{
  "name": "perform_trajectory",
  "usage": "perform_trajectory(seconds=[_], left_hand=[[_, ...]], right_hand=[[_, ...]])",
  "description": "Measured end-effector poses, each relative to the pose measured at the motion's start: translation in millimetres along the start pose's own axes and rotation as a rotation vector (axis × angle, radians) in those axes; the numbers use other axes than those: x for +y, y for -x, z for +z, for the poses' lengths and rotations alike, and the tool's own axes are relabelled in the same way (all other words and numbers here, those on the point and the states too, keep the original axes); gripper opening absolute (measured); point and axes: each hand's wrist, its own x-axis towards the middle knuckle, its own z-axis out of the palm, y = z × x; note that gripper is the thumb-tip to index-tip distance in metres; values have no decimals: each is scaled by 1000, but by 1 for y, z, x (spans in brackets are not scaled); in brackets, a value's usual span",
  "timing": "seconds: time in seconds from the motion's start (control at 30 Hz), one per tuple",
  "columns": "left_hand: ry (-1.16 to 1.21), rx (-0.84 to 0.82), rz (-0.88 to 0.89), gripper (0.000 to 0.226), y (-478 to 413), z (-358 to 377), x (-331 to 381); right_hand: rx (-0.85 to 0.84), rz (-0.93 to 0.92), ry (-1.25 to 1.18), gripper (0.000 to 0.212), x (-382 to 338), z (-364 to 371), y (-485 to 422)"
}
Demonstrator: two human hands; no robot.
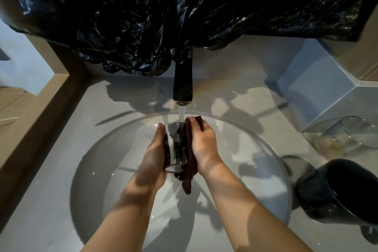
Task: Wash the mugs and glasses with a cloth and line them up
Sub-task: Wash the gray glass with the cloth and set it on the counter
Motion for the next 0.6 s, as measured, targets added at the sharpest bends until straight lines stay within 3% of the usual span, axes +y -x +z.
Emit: perform_trajectory(seconds=[0.03, 0.13, 0.17, 0.2, 0.3, 0.37, 0.43, 0.5, 0.6], left_hand=[[27, -6, 0, 54, -1, 1, 1], [-16, 45, 16, 50, -5, 3, 2], [-28, 62, 18, 53, -6, 3, 1], [-25, 72, 19, 55, -5, 4, 1], [46, 3, 37, 51, -2, 3, 4], [21, -40, 65, 51, -5, 2, 8], [-39, 10, 102, 50, -10, -2, 9], [-58, 27, 67, 50, -12, -2, 10], [-74, 16, 11, 53, -9, -3, 7]], right_hand=[[-47, 11, -21, 25, 0, 1, 2], [-173, 12, 121, 81, 5, 11, 12], [-170, 0, 168, 85, 7, 13, 12], [-153, -19, 173, 76, 8, 12, 12], [-34, -7, 1, 19, 1, 1, 3], [-8, 51, -72, 19, 1, -5, 0], [-91, 63, -109, 19, 2, -1, 3], [-153, 39, -54, 32, 8, 6, 9], [-45, 28, -41, 25, 3, 6, 9]])
